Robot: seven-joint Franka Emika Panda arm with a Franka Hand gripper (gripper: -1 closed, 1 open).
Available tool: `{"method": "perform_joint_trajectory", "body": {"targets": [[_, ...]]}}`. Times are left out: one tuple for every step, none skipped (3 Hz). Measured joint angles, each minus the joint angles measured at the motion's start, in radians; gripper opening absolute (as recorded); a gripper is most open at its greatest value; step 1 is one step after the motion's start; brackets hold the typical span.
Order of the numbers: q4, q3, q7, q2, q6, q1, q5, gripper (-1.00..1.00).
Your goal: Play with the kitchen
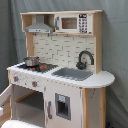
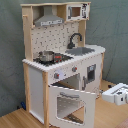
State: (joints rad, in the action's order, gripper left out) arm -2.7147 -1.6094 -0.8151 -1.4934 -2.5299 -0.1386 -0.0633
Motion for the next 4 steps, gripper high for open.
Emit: {"method": "perform_joint_trajectory", "body": {"targets": [[0.0,0.09,-0.021,-0.008,0.041,0.023,0.005,1.0],[0.013,0.177,-0.022,-0.008,0.03,0.047,0.054,1.0],[0.075,0.225,-0.022,-0.007,0.025,0.112,0.069,1.0],[0.137,0.269,-0.056,-0.004,0.026,0.17,0.07,1.0]]}}
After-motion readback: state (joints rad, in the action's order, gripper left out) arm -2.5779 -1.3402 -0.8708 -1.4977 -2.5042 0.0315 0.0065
